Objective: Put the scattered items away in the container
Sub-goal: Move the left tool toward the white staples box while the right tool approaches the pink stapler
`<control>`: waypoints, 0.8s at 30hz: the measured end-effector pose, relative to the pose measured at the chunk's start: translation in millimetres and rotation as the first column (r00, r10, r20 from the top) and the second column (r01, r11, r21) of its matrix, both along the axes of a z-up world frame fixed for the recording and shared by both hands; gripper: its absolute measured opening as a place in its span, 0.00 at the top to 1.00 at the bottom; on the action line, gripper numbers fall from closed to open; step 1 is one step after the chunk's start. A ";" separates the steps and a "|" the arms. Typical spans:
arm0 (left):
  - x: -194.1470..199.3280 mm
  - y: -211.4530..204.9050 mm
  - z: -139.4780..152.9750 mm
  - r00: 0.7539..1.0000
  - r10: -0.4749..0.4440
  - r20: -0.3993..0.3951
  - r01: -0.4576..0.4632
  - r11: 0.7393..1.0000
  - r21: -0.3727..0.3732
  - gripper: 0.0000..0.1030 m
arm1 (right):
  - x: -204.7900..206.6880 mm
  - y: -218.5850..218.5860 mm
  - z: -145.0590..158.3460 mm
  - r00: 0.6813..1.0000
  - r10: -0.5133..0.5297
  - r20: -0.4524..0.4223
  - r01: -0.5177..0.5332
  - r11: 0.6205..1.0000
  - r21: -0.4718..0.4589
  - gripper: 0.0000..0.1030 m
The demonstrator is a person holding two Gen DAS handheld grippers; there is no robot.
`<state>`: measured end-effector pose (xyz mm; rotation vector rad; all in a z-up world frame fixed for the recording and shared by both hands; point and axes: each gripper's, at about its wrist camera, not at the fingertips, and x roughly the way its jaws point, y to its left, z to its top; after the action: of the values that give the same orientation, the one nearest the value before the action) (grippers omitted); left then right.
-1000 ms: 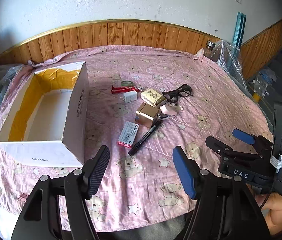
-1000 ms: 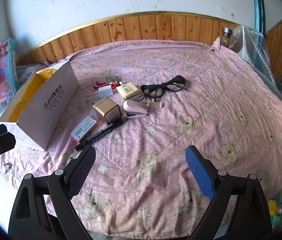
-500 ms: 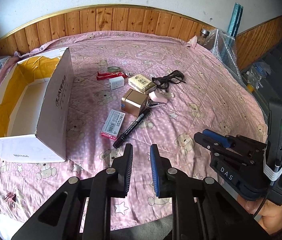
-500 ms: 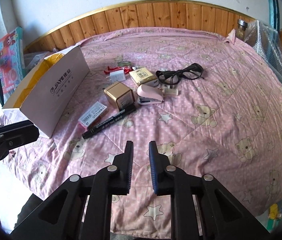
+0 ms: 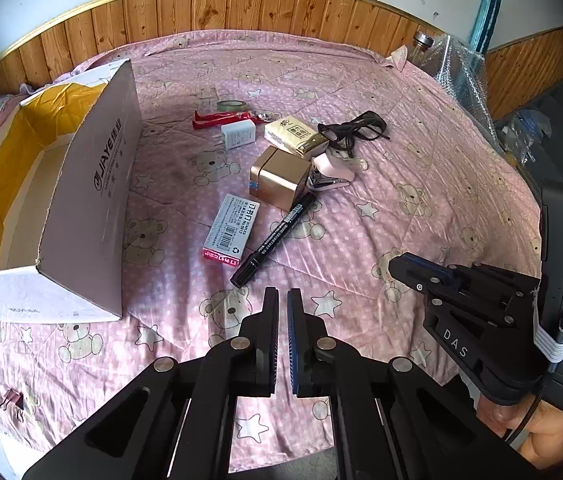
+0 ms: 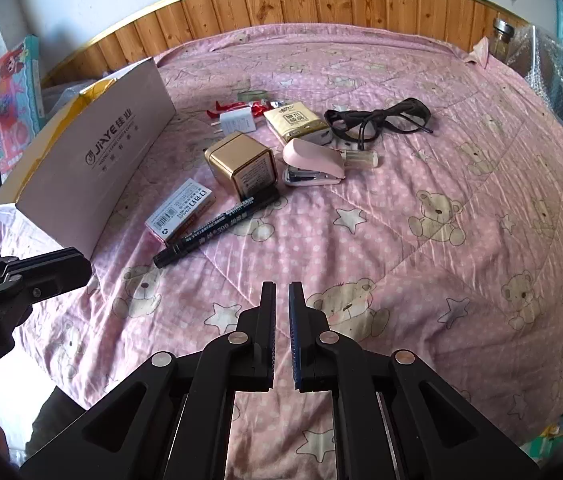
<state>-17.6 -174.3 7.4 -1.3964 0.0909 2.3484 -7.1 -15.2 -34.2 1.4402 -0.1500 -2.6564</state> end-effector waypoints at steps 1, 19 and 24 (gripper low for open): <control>-2.8 0.1 -2.1 1.000 0.001 0.007 -0.001 1.000 -0.001 0.96 | -2.3 -0.5 -1.5 1.000 0.001 0.007 -0.001 1.000 0.000 0.93; -51.9 -7.8 -27.9 0.996 0.023 0.090 -0.023 1.000 -0.007 0.89 | -44.7 -3.8 -6.7 0.998 0.012 0.064 -0.012 1.000 -0.002 0.62; -62.2 -12.3 -31.5 0.995 0.044 0.090 -0.043 0.999 -0.012 0.65 | -56.3 -1.0 -9.5 0.996 0.013 0.085 -0.011 1.000 -0.026 0.59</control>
<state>-79.8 -186.6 -24.1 -1.5210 0.0476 2.3187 -63.5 -16.1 -43.7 1.5421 -0.1821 -2.5748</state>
